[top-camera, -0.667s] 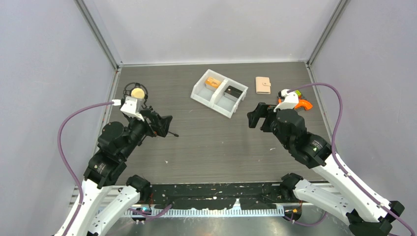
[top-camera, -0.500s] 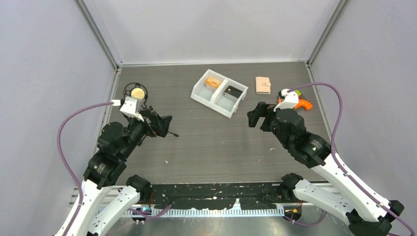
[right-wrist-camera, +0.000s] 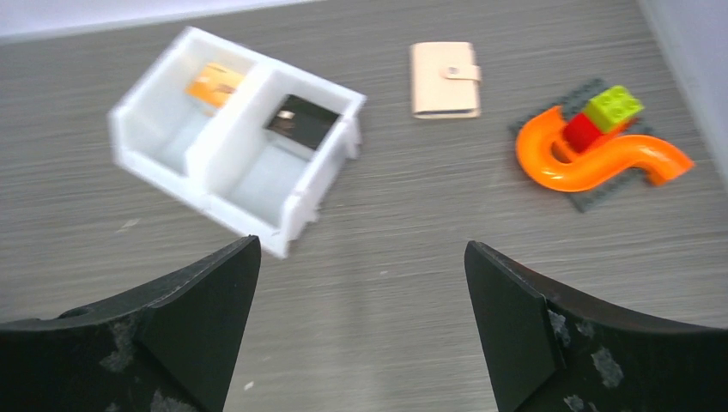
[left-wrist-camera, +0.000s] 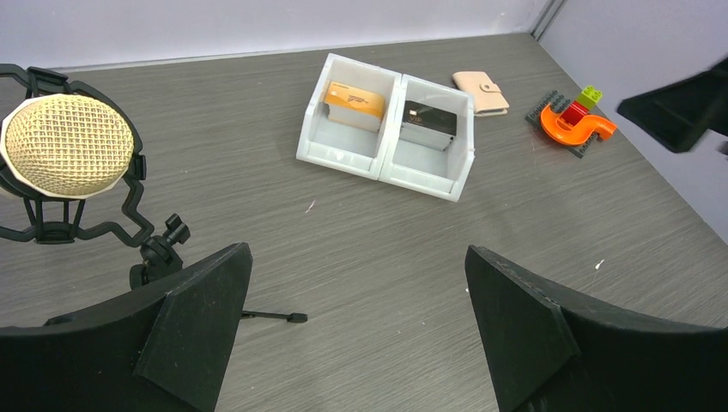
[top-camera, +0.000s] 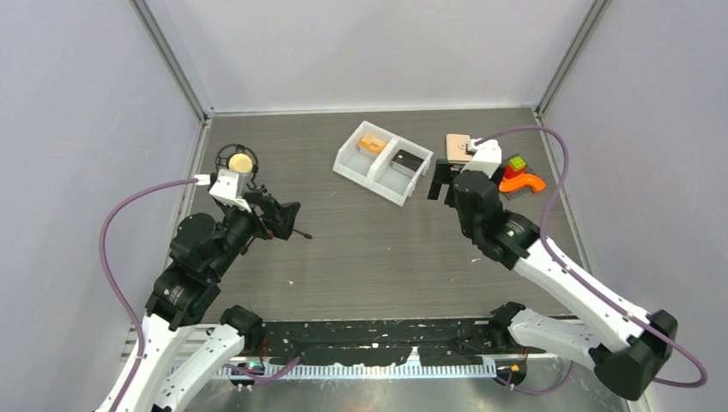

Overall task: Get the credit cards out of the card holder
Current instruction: Move the card holder to the center of the board.

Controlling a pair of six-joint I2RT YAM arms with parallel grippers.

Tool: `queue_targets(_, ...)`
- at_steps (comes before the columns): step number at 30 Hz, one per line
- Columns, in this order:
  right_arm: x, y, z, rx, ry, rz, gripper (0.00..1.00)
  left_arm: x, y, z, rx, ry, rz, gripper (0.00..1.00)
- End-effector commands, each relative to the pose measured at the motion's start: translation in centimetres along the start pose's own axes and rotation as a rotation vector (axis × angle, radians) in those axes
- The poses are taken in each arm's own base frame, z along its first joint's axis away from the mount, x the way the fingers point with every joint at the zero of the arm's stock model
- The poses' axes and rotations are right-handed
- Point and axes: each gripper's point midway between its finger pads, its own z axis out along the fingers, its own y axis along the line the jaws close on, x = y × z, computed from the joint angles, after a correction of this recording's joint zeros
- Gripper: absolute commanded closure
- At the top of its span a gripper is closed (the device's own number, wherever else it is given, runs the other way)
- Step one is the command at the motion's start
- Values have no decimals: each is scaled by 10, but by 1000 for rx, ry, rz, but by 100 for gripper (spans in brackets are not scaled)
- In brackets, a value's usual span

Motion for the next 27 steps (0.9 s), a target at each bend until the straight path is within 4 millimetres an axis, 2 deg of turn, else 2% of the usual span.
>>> queue_targets(1, -29, -26, 36, 183, -68, -103, 1, -5, 0, 0, -4, -21, -4, 0)
queue_targets(2, -24, -36, 51, 219, -38, -115, 0, -4, -1, 0, 3, -20, -7, 0)
queue_targets(3, -28, -32, 59, 186, -26, -106, 3, -4, -3, 0, 10, -18, -11, 0)
queue_targets(4, -22, -44, 75, 214, 7, -104, 5, -4, -4, 0, 16, -18, -14, 0)
queue_targets(5, -27, -41, 83, 180, 15, -85, 8, -4, -4, 1, 19, -17, -16, 0)
queue_targets(6, -21, -53, 97, 208, 43, -80, 9, -3, -5, 1, 24, -15, -18, 0)
queue_targets(7, -16, -53, 111, 197, 67, -75, 10, -4, -6, 1, 27, -15, -19, 0)
queue_targets(8, -16, -66, 120, 222, 77, -62, 11, -4, -7, 1, 31, -14, -20, 0)
queue_targets(9, -10, -66, 135, 216, 109, -59, 11, -4, -7, 1, 33, -15, -21, 0)
queue_targets(10, -10, -79, 144, 239, 123, -50, 11, -4, -8, 0, 35, -14, -21, 0)
queue_targets(11, -4, -78, 160, 226, 159, -60, 12, -5, -8, 0, 36, -19, -21, 0)
queue_targets(12, -1, -85, 169, 234, 178, -61, 12, -5, -8, -1, 37, -19, -21, 0)
queue_targets(13, 4, -82, 185, 211, 213, -72, 10, -5, -8, -1, 38, -21, -21, 0)
queue_targets(14, -4, -86, 193, 218, 219, -70, 9, -6, -8, -2, 38, -24, -21, 0)
queue_targets(15, 15, -90, 208, 233, 273, -93, 4, -7, -8, -3, 38, -28, -21, 0)
queue_targets(16, 13, -93, 218, 247, 283, -100, 2, -7, -8, -3, 38, -29, -20, 0)
queue_targets(17, 24, -99, 228, 260, 314, -123, 3, -7, -8, -3, 36, -31, -21, 0)
queue_targets(18, 16, -96, 235, 242, 314, -135, 4, -8, -8, -4, 38, -33, -21, 0)
queue_targets(19, 31, -100, 247, 246, 354, -146, 4, -8, -8, -4, 39, -33, -21, 0)
queue_targets(20, 24, -96, 254, 226, 355, -152, 5, -8, -9, -4, 42, -34, -21, 0)
queue_targets(21, 39, -100, 265, 228, 395, -160, 4, -8, -9, -4, 46, -35, -23, 0)
queue_targets(22, 45, -100, 275, 218, 422, -170, 5, -9, -10, -5, 49, -37, -23, 0)
queue_targets(27, 65, -104, 302, 200, 498, -181, 5, -8, -13, -4, 65, -32, -32, 0)
